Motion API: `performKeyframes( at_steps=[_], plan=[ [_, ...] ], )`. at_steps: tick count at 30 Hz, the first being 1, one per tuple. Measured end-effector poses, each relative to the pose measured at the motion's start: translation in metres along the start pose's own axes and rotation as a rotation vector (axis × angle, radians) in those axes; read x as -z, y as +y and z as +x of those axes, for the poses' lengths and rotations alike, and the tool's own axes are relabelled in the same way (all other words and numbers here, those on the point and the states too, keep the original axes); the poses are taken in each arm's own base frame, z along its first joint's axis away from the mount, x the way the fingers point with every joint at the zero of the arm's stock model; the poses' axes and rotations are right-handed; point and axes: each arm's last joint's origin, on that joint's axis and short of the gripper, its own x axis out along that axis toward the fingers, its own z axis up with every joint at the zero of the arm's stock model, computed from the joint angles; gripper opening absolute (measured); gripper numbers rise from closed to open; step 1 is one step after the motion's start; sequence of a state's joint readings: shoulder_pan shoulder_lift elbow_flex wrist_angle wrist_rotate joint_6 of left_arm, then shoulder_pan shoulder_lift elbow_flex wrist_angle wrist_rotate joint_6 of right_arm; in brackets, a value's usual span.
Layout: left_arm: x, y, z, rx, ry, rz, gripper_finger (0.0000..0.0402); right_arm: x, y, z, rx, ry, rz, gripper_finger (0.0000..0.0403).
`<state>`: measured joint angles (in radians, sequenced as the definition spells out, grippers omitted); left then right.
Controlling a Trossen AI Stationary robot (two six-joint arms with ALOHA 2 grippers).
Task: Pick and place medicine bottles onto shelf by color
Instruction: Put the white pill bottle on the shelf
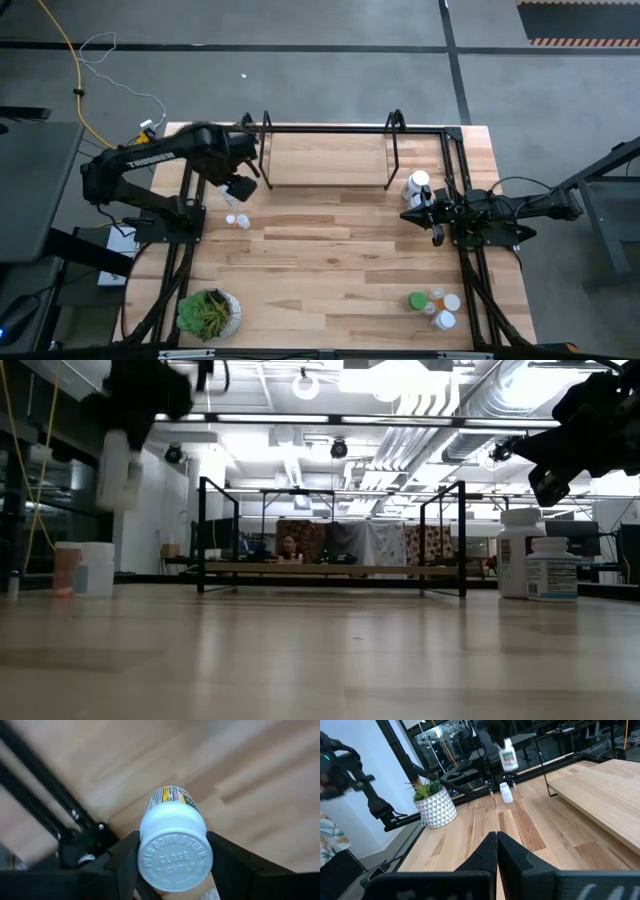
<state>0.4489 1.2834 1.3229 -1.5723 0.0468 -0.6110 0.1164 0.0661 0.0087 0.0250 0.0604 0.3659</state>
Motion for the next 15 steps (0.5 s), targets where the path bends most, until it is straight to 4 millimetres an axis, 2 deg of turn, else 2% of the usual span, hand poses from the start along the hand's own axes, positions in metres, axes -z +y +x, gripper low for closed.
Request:
performKeyframes(
  at_steps=[4,7,12,15],
  plan=[
    [0.002,-0.013,-0.049,0.229,-0.085,0.172,0.0187,0.000,0.000,0.000,0.000,0.000,0.000,0.0000],
    [-0.004,-0.026,-0.077,0.305,-0.161,0.283,0.0188,0.000,0.000,0.000,0.000,0.000,0.000,0.0000],
    [-0.033,-0.055,-0.103,0.299,-0.287,0.483,0.0187,0.000,0.000,0.000,0.000,0.000,0.000,0.0000],
    [-0.062,-0.074,-0.105,0.244,-0.348,0.606,0.0189,0.000,0.000,0.000,0.000,0.000,0.000,0.0000]
  ],
)
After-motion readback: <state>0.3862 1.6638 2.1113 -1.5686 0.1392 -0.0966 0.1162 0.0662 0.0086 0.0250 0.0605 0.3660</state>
